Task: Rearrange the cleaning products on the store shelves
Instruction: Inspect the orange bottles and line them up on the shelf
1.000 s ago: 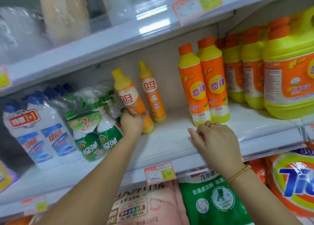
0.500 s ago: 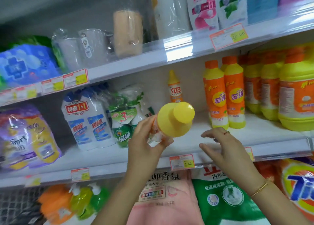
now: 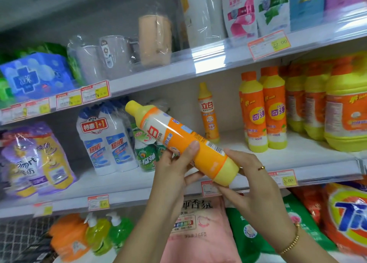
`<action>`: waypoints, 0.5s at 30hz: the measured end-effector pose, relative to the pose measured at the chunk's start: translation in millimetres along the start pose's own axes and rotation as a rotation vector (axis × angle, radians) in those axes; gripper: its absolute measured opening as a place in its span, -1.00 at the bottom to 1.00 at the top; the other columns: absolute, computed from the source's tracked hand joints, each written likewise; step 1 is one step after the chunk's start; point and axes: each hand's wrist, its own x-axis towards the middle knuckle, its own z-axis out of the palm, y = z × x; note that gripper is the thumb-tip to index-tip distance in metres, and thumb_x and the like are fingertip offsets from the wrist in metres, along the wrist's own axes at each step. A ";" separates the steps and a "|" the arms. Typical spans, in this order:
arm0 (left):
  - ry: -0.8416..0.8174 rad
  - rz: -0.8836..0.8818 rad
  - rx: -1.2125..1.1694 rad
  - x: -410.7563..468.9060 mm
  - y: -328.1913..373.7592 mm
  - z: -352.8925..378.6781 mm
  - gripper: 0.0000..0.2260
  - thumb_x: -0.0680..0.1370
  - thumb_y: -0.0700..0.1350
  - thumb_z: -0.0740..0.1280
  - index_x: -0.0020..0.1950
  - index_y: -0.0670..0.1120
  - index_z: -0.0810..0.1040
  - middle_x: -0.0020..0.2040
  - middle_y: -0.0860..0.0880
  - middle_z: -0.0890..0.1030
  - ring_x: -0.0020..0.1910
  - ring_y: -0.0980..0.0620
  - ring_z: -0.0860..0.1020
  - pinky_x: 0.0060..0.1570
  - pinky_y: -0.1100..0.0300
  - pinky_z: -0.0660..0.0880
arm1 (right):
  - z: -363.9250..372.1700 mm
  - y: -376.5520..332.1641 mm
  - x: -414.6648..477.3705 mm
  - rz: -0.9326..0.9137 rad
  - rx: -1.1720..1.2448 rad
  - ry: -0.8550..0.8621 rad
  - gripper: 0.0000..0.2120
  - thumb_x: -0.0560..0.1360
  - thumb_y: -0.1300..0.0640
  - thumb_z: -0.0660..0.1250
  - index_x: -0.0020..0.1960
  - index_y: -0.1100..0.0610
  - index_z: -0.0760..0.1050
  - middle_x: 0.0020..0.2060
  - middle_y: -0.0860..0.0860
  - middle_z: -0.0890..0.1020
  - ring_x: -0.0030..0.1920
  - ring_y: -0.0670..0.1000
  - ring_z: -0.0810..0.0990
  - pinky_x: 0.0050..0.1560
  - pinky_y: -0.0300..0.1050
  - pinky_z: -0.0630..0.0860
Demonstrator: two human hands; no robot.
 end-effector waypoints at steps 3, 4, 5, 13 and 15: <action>-0.032 0.026 -0.081 1.3 0.9 0.9 -0.52 0.32 0.01 0.40 0.22 -0.06 0.52 0.10 -0.08 0.67 0.07 -0.02 0.65 -0.05 0.15 0.61 | -3.9 -7.5 1.0 0.051 0.005 -0.023 -0.45 0.37 -0.11 0.44 0.30 -0.07 0.35 0.08 -0.17 0.52 0.08 -0.24 0.52 0.02 -0.42 0.45; -0.054 0.025 -0.133 2.4 2.4 1.1 -0.54 0.32 0.01 0.39 0.21 -0.06 0.53 0.09 -0.08 0.67 0.06 -0.01 0.65 -0.03 0.15 0.61 | -4.9 -11.7 1.5 0.109 0.084 -0.035 -0.50 0.36 -0.12 0.43 0.25 -0.11 0.38 0.03 -0.19 0.55 0.04 -0.21 0.56 -0.01 -0.40 0.48; -0.075 0.014 -0.195 3.6 4.3 1.0 -0.55 0.32 0.00 0.39 0.19 -0.06 0.55 0.08 -0.08 0.68 0.05 0.00 0.65 -0.03 0.14 0.61 | -5.7 -15.9 2.8 0.206 0.238 -0.054 -0.56 0.34 -0.13 0.43 0.18 -0.14 0.43 -0.03 -0.15 0.60 -0.02 -0.15 0.60 -0.02 -0.33 0.52; -0.366 0.002 -0.368 15.4 0.0 -21.0 -0.33 0.14 -0.04 0.66 0.21 -0.09 0.55 0.22 -0.20 0.59 0.24 -0.19 0.53 0.22 -0.08 0.49 | -17.8 -3.5 5.9 0.963 1.582 -0.564 -0.47 0.28 -0.06 0.57 0.12 0.25 0.61 -0.08 0.31 0.57 -0.19 0.16 0.55 -0.18 -0.11 0.58; -0.289 0.019 -0.338 15.6 1.1 -20.0 -0.36 0.14 -0.08 0.66 0.18 -0.07 0.55 0.15 -0.16 0.63 0.13 -0.12 0.60 0.07 0.01 0.58 | -13.3 -3.1 3.0 0.961 1.574 -0.485 -0.43 0.29 -0.10 0.55 0.16 0.23 0.59 -0.02 0.32 0.58 -0.17 0.17 0.58 -0.15 -0.10 0.61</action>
